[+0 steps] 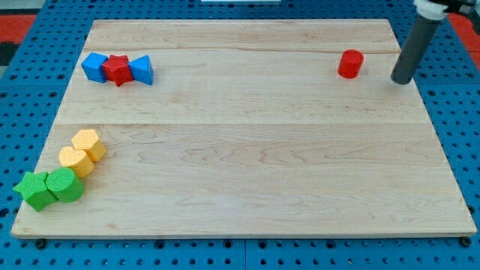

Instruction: Move the red circle towards the top of the red star

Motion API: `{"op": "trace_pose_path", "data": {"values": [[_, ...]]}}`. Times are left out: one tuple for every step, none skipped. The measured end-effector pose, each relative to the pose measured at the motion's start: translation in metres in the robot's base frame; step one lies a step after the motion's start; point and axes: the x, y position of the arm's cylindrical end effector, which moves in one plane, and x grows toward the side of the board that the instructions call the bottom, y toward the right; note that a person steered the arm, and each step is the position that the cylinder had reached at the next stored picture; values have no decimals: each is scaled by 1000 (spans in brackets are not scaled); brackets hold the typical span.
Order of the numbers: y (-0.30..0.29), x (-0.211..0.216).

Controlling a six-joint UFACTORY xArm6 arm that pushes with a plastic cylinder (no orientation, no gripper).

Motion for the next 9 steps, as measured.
{"op": "trace_pose_path", "data": {"values": [[-62,-13],[-93,-59],[-103,-87],[-168,-87],[-123,-91],[-102,-75],[-179,-75],[-198,-72],[-119,-69]]}}
